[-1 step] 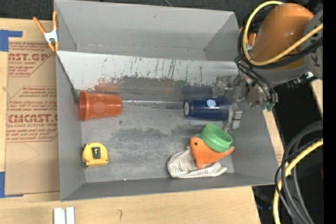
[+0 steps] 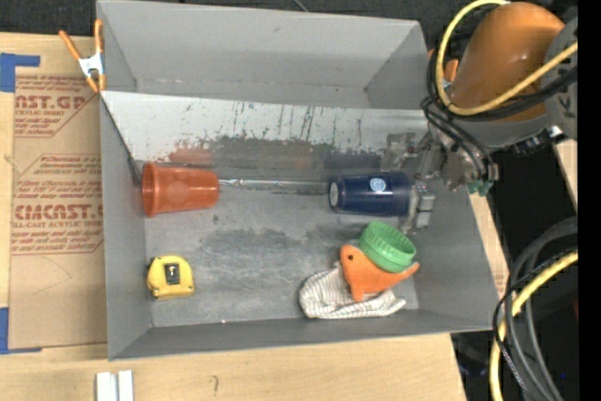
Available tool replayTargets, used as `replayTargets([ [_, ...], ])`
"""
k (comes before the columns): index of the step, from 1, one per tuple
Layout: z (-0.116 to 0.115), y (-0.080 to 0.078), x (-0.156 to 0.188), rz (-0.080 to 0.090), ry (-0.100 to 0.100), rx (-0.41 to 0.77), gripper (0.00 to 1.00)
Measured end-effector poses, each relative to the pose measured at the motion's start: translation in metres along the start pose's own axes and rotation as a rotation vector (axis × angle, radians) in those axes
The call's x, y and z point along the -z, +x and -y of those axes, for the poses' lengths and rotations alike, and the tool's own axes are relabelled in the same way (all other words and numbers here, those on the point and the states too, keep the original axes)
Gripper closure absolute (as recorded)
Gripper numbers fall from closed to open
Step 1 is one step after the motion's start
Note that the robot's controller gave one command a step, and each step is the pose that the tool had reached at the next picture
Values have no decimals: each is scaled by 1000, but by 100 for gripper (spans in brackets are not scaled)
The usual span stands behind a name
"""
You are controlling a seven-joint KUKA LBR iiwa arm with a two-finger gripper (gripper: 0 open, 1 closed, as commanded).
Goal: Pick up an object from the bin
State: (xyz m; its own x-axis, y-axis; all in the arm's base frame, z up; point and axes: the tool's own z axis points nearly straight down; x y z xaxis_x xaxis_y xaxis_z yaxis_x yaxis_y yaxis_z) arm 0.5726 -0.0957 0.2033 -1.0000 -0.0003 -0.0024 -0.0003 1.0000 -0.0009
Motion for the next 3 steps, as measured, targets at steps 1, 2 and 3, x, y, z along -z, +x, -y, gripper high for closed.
replayTargets([
  [1, -4, -3, -34, 7, 1, 61, 0],
  [2, 3, -7, -98, -1, -2, 241, 100],
  [3, 4, -4, -100, -8, -3, 242, 0],
])
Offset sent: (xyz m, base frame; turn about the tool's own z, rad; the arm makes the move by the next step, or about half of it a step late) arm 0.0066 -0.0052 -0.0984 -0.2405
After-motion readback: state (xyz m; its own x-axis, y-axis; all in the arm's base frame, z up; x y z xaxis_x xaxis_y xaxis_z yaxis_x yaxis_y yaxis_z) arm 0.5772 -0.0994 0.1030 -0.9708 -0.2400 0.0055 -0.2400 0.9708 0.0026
